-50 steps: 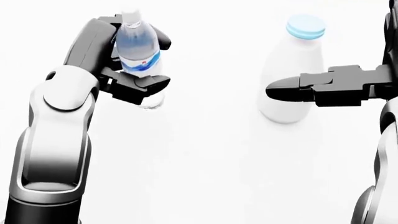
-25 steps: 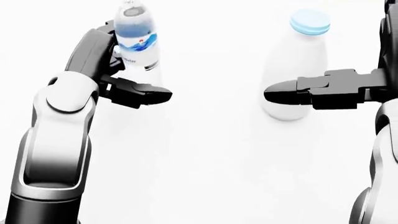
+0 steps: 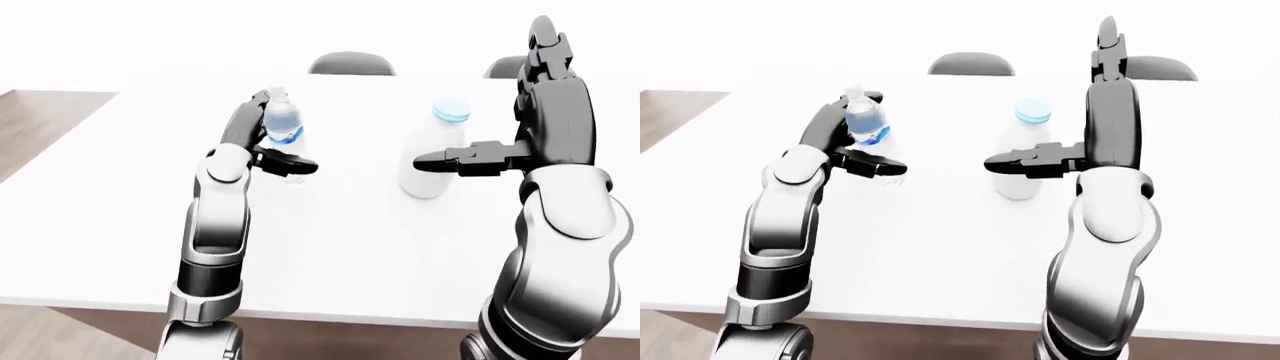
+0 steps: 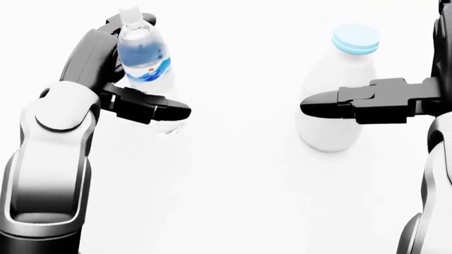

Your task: Move the drinks to the dining counter.

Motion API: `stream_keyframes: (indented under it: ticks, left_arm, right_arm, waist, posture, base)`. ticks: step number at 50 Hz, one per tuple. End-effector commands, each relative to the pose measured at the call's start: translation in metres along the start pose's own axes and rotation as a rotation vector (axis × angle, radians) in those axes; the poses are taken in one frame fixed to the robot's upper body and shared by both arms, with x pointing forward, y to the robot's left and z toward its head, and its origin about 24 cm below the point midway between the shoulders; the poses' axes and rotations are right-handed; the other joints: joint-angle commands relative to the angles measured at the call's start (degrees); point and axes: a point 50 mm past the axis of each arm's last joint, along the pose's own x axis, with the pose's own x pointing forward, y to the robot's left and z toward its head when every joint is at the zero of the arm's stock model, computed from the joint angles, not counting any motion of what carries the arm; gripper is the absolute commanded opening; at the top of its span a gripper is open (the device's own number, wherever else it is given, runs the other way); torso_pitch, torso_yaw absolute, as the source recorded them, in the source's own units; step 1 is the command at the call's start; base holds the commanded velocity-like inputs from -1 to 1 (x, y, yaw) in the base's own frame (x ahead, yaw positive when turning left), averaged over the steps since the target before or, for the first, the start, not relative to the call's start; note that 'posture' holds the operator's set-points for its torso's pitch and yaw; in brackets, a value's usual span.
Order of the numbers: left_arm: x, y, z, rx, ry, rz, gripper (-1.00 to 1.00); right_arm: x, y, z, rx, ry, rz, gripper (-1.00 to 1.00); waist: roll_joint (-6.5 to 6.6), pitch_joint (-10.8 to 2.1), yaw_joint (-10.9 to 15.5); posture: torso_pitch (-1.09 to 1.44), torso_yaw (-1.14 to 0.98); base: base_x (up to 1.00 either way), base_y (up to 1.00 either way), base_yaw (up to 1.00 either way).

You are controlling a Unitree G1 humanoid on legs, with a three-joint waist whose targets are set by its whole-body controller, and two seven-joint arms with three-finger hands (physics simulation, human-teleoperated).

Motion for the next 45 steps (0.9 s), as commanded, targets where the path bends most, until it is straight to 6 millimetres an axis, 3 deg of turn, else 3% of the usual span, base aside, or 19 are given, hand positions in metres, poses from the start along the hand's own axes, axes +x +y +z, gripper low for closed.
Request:
stream_keyframes:
  ticks: [1, 32, 38, 45]
  left_arm:
    - [-0.005, 0.008, 0.02, 0.01, -0.09, 0.032, 0.61]
    - [-0.034, 0.028, 0.018, -0.04, -0.128, 0.064, 0.72]
    - [-0.045, 0.034, 0.02, -0.047, -0.15, 0.098, 0.76]
    - [-0.072, 0.046, 0.03, -0.114, -0.212, 0.144, 0.84]
  right_arm:
    - [-0.002, -0.005, 0.012, -0.001, -0.068, -0.029, 1.0]
    - [-0.006, -0.012, 0.013, 0.001, -0.075, -0.043, 1.0]
    - [-0.01, -0.014, 0.015, 0.001, -0.082, -0.046, 1.0]
    - [-0.018, -0.018, 0.013, -0.002, -0.087, -0.056, 1.0]
  waist:
    - [-0.06, -1.57, 0.0]
    - [0.08, -0.99, 0.14]
    - [0.17, -0.96, 0.12]
    - [0.26, -0.92, 0.05]
  posture:
    - [0.0, 0.0]
    - [0.0, 0.0]
    - [0.0, 0.0]
    - [0.0, 0.0]
  base:
    - [0.0, 0.0, 0.0]
    - [0.0, 0.0, 0.0]
    - [0.0, 0.0, 0.0]
    - [0.0, 0.0, 0.0]
